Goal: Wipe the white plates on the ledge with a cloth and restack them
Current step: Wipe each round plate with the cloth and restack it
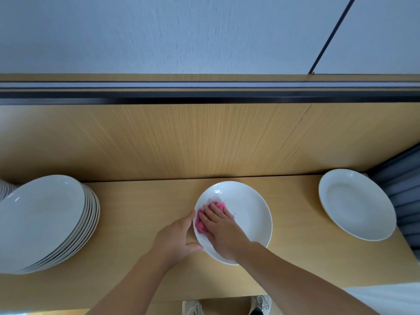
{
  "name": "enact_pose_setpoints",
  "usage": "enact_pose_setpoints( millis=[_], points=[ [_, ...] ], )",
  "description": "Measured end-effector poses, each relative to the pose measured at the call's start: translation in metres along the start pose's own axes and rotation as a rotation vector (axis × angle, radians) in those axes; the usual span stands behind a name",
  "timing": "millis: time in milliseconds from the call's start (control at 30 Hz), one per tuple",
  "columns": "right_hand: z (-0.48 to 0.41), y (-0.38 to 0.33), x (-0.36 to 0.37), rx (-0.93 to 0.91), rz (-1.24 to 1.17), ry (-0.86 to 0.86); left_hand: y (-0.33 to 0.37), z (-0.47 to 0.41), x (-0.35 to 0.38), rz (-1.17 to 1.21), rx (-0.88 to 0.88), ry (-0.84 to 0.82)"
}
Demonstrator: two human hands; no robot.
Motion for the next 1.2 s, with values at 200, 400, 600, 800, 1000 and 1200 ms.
enact_pose_setpoints(
  millis=[200,400,600,800,1000,1200],
  points=[
    [0.015,-0.005,-0.008,-0.117,-0.037,-0.107,0.000,-0.001,0.000,-0.123,0.024,0.027],
    [0.034,-0.005,-0.012,-0.192,-0.098,-0.160,-0.007,-0.006,0.000,-0.167,0.052,0.070],
    [0.049,0.001,-0.018,-0.287,-0.115,-0.198,-0.002,-0.005,-0.003,-0.240,0.068,0.074],
    [0.087,0.034,-0.034,-0.365,-0.056,-0.284,0.000,-0.005,-0.002,-0.300,0.109,0.096],
    [0.049,0.047,-0.063,-0.370,0.135,-0.162,0.000,0.004,0.015,-0.252,0.472,0.317],
    [-0.004,0.051,-0.065,-0.365,0.377,-0.143,0.005,0.002,0.045,-0.250,0.624,0.335]
  ],
)
Point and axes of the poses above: each hand's wrist, its own z-axis away from the middle knuckle, its own x-axis out of the palm, y = z × x, the point moved 3 cm from there along -z, towards the middle knuckle, and after that the axes turned 12 degrees about -x, right-handed, at the moved point
